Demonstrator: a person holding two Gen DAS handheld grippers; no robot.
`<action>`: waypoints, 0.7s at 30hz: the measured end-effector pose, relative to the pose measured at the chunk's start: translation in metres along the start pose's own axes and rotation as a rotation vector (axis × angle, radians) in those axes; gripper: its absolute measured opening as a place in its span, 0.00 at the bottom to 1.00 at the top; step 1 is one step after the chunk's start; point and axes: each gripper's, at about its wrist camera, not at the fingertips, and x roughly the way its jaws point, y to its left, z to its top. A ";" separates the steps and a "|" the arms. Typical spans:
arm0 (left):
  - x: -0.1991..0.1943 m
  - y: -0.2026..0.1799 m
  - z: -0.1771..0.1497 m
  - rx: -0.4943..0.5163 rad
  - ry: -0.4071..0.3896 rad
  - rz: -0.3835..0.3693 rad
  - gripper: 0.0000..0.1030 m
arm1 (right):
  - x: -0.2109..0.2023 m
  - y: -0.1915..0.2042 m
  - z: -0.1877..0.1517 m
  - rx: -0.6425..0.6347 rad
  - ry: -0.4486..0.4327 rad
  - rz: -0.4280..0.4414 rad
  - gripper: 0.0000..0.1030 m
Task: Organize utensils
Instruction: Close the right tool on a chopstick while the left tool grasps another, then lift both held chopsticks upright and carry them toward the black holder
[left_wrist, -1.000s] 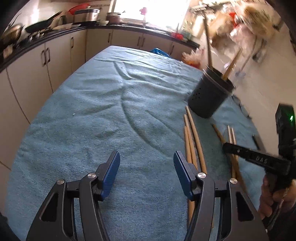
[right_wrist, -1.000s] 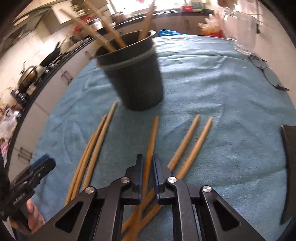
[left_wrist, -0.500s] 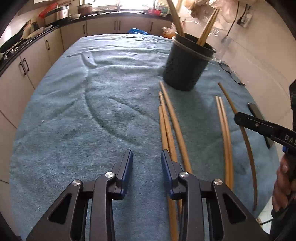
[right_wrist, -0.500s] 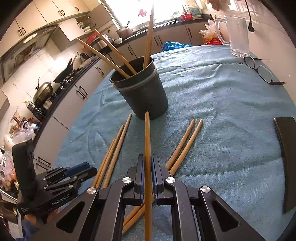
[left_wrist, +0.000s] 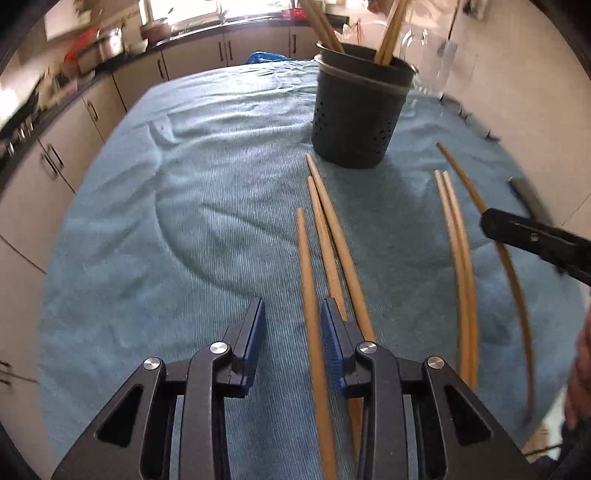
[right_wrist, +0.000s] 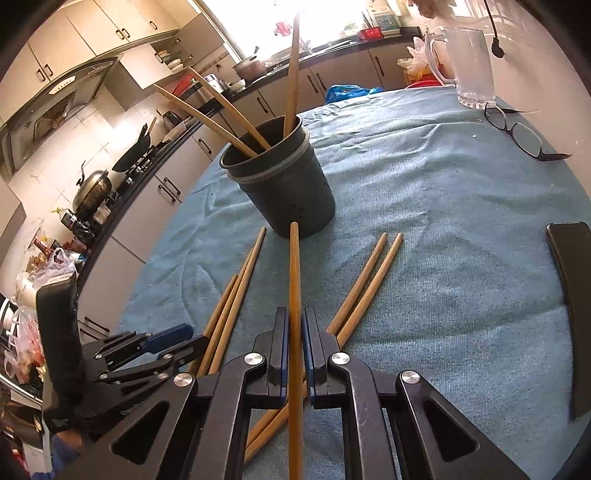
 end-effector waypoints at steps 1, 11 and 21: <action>0.002 -0.002 0.005 -0.002 0.012 0.013 0.30 | 0.000 0.000 0.000 -0.002 0.000 0.000 0.08; 0.000 0.027 0.019 -0.144 0.027 -0.050 0.06 | -0.010 -0.001 0.001 0.003 -0.021 0.002 0.08; -0.100 0.050 0.016 -0.211 -0.279 -0.088 0.06 | -0.048 0.019 0.004 -0.051 -0.154 0.062 0.08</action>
